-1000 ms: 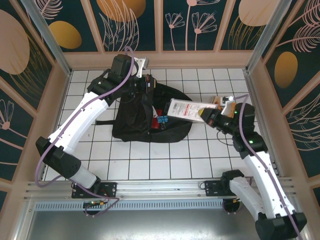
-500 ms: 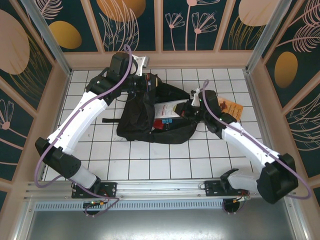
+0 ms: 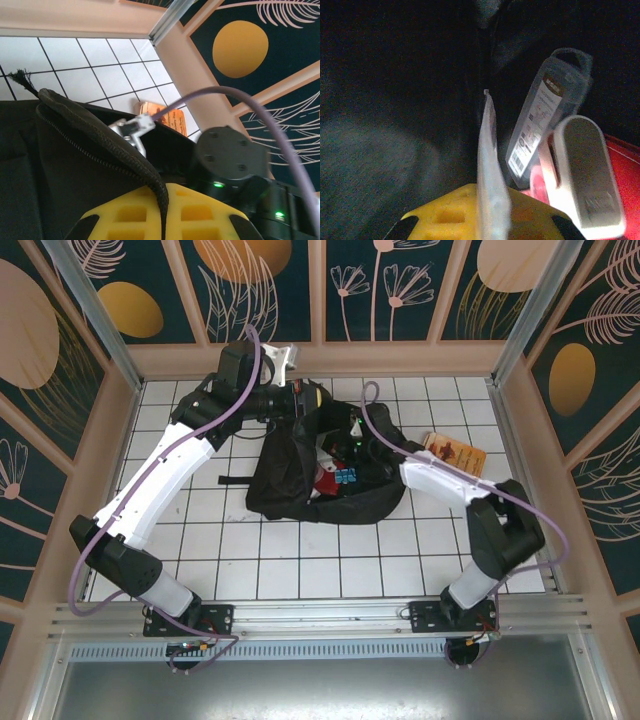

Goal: Pack the student bag

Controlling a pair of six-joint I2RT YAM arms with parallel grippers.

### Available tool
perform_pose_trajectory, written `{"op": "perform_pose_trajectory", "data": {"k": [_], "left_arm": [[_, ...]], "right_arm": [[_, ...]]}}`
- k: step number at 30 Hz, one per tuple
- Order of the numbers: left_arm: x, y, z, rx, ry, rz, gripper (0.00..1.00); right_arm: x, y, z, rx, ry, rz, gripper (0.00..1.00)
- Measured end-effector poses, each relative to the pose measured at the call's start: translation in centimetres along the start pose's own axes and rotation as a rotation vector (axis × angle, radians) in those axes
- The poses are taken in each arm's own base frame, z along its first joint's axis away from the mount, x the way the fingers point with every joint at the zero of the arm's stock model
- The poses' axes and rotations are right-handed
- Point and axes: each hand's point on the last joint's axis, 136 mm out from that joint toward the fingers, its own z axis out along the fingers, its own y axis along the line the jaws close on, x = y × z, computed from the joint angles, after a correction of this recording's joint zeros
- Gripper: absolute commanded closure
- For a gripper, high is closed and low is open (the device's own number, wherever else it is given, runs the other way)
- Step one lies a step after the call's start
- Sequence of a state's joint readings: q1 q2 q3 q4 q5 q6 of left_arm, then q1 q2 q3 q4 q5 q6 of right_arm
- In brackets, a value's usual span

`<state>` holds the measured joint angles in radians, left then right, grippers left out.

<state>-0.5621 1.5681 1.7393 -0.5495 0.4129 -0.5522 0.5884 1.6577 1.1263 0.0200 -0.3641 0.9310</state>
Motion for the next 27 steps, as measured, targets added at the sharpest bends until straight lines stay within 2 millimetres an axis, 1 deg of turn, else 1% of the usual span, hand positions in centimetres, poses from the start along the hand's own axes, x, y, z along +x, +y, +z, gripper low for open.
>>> {"op": "perform_pose_trajectory", "data": {"k": [1, 3, 6, 10, 13, 14, 16, 18, 20, 22, 23, 25, 27], "left_arm": [[-0.1, -0.1, 0.0, 0.003, -0.004, -0.001, 1.00], [-0.4, -0.2, 0.0, 0.010, -0.014, 0.004, 1.00], [-0.6, -0.3, 0.0, 0.011, -0.023, 0.008, 1.00], [-0.4, 0.5, 0.2, -0.020, -0.029, 0.014, 1.00], [0.1, 1.4, 0.3, -0.054, -0.027, 0.019, 1.00], [0.2, 1.7, 0.3, -0.063, -0.027, 0.021, 1.00], [0.4, 2.1, 0.4, -0.079, -0.027, 0.021, 1.00], [0.6, 2.5, 0.4, -0.090, -0.024, 0.021, 1.00], [0.9, 2.9, 0.5, -0.101, -0.021, 0.019, 1.00], [1.0, 3.1, 0.6, -0.109, -0.019, 0.017, 1.00], [1.1, 3.2, 0.7, -0.112, -0.018, 0.016, 1.00], [1.0, 3.3, 0.8, -0.111, -0.023, 0.017, 1.00], [0.7, 3.4, 1.3, -0.107, -0.032, 0.018, 1.00]], "right_arm": [[0.1, 0.1, 0.7, 0.003, 0.010, 0.000, 0.82], [0.5, 0.5, 2.0, 0.013, 0.033, -0.003, 0.65], [0.7, 1.8, 2.9, 0.024, 0.046, -0.038, 0.49], [0.1, 2.0, 2.3, 0.075, 0.017, -0.092, 0.33], [-0.1, 1.8, 0.5, 0.118, -0.001, -0.136, 0.29], [-0.2, 2.1, -0.5, 0.122, -0.014, -0.153, 0.27], [-0.3, 2.8, -2.5, 0.115, -0.034, -0.185, 0.26], [-0.7, 4.0, -5.1, 0.094, -0.066, -0.221, 0.26], [-1.2, 4.8, -7.3, 0.078, -0.107, -0.251, 0.28], [-2.0, 4.9, -9.6, 0.070, -0.154, -0.266, 0.29], [-2.8, 4.4, -10.9, 0.073, -0.184, -0.261, 0.30], [-5.1, 2.0, -13.6, 0.107, -0.258, -0.217, 0.30], [-8.7, -2.8, -17.0, 0.200, -0.370, -0.117, 0.29]]}}
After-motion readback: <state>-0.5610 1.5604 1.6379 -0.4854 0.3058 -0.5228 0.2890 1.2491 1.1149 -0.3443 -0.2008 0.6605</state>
